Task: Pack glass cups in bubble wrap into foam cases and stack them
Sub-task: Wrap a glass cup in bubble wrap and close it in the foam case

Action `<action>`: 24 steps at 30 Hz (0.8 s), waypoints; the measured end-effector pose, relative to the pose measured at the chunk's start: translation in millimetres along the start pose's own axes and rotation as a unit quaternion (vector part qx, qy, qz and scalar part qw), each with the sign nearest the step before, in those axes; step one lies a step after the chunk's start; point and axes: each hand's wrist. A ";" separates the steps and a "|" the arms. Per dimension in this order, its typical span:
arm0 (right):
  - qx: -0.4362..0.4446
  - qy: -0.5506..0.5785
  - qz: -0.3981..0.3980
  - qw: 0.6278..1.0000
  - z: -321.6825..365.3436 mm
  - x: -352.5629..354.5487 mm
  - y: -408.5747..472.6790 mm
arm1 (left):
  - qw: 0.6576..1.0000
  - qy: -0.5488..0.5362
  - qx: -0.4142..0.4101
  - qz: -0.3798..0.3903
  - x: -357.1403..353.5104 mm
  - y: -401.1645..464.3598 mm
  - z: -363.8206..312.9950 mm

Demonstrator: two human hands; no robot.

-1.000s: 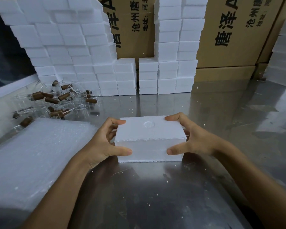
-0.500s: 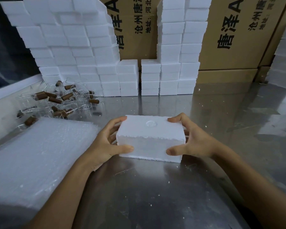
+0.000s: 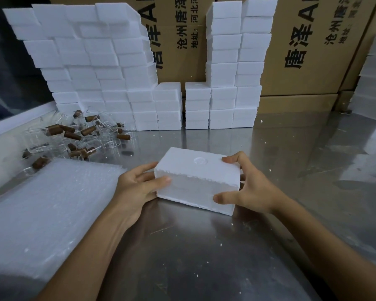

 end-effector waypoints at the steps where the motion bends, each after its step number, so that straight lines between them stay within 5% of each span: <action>1: -0.001 0.005 -0.006 1.000 -0.1 -0.4 -0.2 | 1.000 -0.016 0.008 -0.006 -3.6 -1.1 -0.2; 10: -0.023 0.034 -0.042 0.998 2.3 -3.5 -3.7 | 0.977 -0.173 0.073 -0.103 -59.9 -22.2 12.2; 24: 0.000 -0.030 -0.059 0.998 19.0 -29.1 -7.2 | 0.980 -0.083 0.034 -0.177 -65.4 -27.2 8.4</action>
Point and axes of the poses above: each hand's wrist, its own y-axis towards the middle knuckle, its own x-axis out of the back of the hand, z = x × y, and after that the axes turned 13 degrees about -y, right-handed
